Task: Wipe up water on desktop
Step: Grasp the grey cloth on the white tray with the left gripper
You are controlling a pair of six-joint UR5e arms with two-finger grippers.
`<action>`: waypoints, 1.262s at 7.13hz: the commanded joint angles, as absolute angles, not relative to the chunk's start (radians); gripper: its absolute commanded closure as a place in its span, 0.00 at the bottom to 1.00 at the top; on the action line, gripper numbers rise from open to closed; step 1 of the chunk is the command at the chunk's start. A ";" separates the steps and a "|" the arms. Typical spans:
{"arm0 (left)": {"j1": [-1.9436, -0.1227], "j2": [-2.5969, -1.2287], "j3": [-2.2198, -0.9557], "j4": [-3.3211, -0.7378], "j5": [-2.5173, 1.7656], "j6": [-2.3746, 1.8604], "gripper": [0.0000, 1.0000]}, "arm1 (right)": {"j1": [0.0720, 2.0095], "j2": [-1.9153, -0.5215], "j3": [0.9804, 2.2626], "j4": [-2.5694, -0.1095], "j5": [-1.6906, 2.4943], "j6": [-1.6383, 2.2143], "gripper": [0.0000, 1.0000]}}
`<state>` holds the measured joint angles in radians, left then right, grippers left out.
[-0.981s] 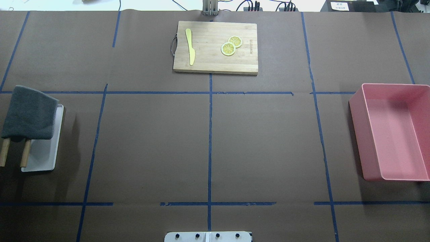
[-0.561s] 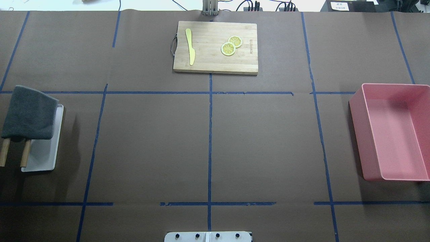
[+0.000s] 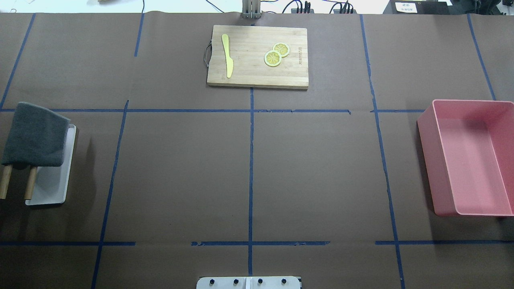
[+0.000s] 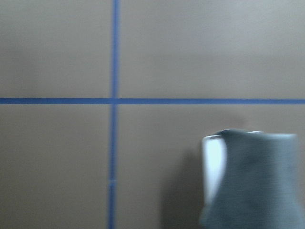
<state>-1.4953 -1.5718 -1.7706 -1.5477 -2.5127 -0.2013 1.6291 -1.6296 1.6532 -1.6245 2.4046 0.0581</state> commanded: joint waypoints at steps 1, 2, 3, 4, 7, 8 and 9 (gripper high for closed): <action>-1.373 -1.496 -1.835 -1.720 -2.514 -0.409 0.00 | 1.629 -1.629 1.654 -1.624 2.405 0.060 0.00; -1.353 -1.458 -1.829 -1.830 -2.514 -0.511 0.00 | 1.629 -1.629 1.655 -1.624 2.405 0.058 0.00; -1.291 -1.421 -1.827 -1.964 -2.473 -0.647 0.00 | 1.629 -1.629 1.655 -1.624 2.405 0.057 0.00; -1.219 -1.401 -1.797 -2.091 -2.392 -0.734 0.00 | 1.626 -1.629 1.655 -1.624 2.407 0.057 0.00; -1.147 -1.413 -1.763 -2.194 -2.387 -0.865 0.04 | 1.626 -1.629 1.654 -1.624 2.405 0.057 0.00; -1.144 -1.414 -1.763 -2.194 -2.387 -0.865 0.12 | 1.626 -1.629 1.654 -1.624 2.405 0.055 0.00; -1.144 -1.419 -1.773 -2.194 -2.393 -0.870 0.21 | 1.626 -1.629 1.654 -1.624 2.405 0.057 0.00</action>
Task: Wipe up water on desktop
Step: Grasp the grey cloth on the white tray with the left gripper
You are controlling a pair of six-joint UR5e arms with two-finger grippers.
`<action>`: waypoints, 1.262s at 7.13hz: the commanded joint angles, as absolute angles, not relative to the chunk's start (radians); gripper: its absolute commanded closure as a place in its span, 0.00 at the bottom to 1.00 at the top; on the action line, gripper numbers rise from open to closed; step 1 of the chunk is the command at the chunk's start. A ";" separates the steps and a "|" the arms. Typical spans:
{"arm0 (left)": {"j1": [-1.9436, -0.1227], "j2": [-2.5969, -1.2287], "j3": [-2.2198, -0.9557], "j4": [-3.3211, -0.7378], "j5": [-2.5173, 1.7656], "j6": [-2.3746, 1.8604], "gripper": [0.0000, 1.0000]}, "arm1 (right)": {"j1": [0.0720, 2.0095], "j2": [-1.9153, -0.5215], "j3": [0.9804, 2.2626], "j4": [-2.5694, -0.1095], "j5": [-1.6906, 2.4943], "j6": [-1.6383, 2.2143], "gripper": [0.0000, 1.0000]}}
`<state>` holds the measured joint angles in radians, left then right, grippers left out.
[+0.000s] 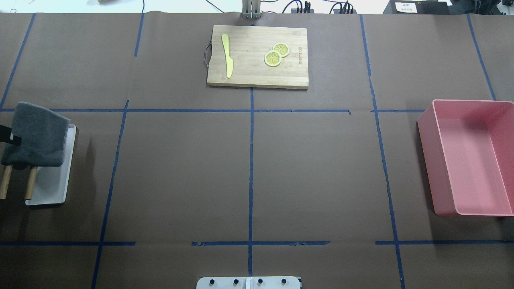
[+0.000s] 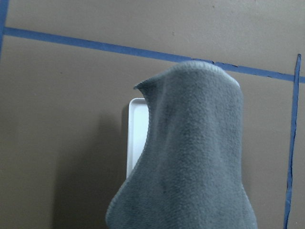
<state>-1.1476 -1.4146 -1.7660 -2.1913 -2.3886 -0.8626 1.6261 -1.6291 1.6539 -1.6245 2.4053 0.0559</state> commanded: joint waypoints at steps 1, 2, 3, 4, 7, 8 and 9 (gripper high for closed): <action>-1.146 -1.419 -1.779 -2.194 -2.398 -0.868 0.22 | 1.626 -1.629 1.654 -1.624 2.405 0.055 0.00; -1.147 -1.419 -1.779 -2.194 -2.398 -0.867 0.24 | 1.626 -1.629 1.654 -1.624 2.405 0.057 0.00; -1.147 -1.417 -1.775 -2.194 -2.398 -0.865 0.28 | 1.626 -1.629 1.652 -1.624 2.405 0.057 0.00; -1.147 -1.417 -1.769 -2.192 -2.398 -0.864 0.32 | 1.626 -1.629 1.652 -1.624 2.405 0.057 0.00; -1.152 -1.410 -1.778 -2.188 -2.399 -0.859 0.46 | 1.626 -1.629 1.652 -1.624 2.405 0.057 0.00; -1.152 -1.408 -1.778 -2.189 -2.399 -0.859 0.50 | 1.626 -1.631 1.651 -1.624 2.405 0.057 0.00; -1.154 -1.407 -1.779 -2.189 -2.399 -0.859 0.56 | 1.626 -1.632 1.649 -1.624 2.405 0.055 0.00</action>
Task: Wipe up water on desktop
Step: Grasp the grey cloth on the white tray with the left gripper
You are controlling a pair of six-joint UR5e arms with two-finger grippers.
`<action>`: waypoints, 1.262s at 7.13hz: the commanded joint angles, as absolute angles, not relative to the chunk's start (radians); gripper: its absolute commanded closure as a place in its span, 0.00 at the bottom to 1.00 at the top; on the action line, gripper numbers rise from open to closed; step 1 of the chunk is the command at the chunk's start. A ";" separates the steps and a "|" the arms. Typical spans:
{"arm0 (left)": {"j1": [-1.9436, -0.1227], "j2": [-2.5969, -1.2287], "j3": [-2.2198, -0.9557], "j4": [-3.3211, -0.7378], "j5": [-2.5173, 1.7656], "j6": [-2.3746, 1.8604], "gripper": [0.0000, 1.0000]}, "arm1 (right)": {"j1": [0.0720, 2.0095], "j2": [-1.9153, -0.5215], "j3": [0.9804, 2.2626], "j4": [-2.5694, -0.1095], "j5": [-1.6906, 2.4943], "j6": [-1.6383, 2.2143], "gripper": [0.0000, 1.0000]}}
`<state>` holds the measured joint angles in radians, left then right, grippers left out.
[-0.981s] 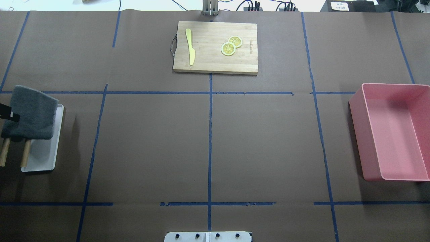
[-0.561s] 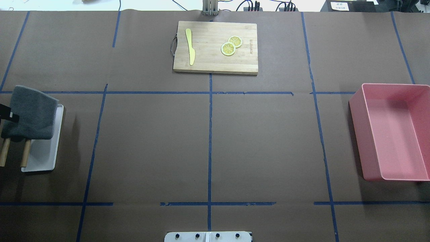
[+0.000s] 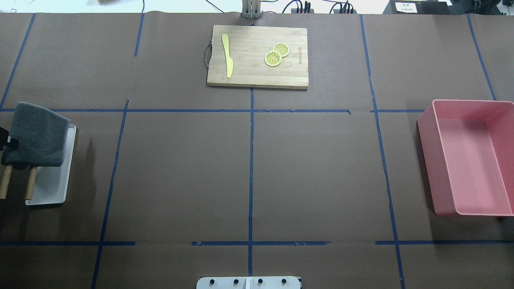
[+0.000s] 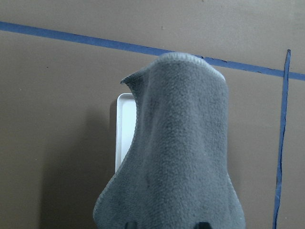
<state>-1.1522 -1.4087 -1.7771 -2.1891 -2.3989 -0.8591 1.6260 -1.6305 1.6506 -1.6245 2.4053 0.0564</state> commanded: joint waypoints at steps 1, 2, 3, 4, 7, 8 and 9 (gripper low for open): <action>-1.152 -1.407 -1.778 -2.189 -2.399 -0.859 0.61 | 1.626 -1.632 1.648 -1.624 2.405 0.055 0.00; -1.154 -1.407 -1.779 -2.189 -2.399 -0.859 0.66 | 1.626 -1.632 1.647 -1.626 2.405 0.055 0.00; -1.154 -1.405 -1.779 -2.191 -2.399 -0.859 0.73 | 1.626 -1.632 1.647 -1.626 2.405 0.055 0.00; -1.154 -1.405 -1.779 -2.191 -2.399 -0.859 0.77 | 1.626 -1.632 1.647 -1.625 2.405 0.055 0.00; -1.167 -1.404 -1.789 -2.187 -2.453 -0.861 0.92 | 1.626 -1.632 1.647 -1.624 2.405 0.055 0.00; -1.184 -1.404 -1.790 -2.184 -2.457 -0.859 0.94 | 1.626 -1.632 1.647 -1.624 2.405 0.055 0.00; -1.195 -1.407 -1.792 -2.183 -2.471 -0.859 0.95 | 1.626 -1.632 1.647 -1.624 2.405 0.055 0.00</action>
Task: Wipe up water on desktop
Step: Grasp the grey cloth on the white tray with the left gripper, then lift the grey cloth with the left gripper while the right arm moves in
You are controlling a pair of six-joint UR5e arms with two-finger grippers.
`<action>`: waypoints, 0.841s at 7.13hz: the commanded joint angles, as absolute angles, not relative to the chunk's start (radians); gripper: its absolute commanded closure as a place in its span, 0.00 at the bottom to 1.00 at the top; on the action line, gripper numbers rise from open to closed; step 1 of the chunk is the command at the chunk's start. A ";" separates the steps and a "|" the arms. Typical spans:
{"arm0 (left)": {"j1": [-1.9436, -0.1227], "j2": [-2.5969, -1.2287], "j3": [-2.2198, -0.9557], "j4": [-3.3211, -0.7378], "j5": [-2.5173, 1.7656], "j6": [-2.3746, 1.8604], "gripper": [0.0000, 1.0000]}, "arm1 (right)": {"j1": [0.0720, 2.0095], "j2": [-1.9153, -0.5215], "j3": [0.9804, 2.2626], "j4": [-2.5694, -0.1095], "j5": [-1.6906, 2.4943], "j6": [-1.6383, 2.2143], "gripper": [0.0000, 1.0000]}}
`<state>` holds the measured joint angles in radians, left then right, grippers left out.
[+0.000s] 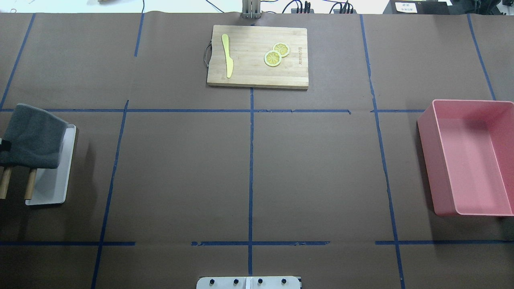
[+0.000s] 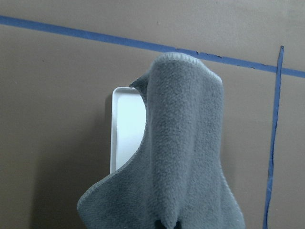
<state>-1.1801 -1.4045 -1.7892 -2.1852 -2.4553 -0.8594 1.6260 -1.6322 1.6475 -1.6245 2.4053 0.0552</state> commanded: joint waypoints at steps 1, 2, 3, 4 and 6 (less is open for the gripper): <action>-1.228 -1.413 -1.793 -2.183 -2.502 -0.859 0.96 | 1.626 -1.631 1.649 -1.624 2.405 0.055 0.00; -1.271 -1.416 -1.801 -2.180 -2.541 -0.859 0.96 | 1.626 -1.625 1.654 -1.620 2.404 0.057 0.00; -1.307 -1.416 -1.801 -2.177 -2.583 -0.859 0.96 | 1.626 -1.624 1.651 -1.573 2.405 0.058 0.00; -1.325 -1.420 -1.801 -2.177 -2.614 -0.861 0.97 | 1.626 -1.629 1.651 -1.545 2.405 0.063 0.00; -1.344 -1.454 -1.854 -2.101 -2.622 -0.865 0.97 | 1.626 -1.583 1.681 -1.539 2.410 0.141 0.00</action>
<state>-1.3327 -1.4304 -1.8192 -2.1571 -2.6136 -0.8616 1.6261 -1.6132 1.6608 -1.5474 2.4077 0.1024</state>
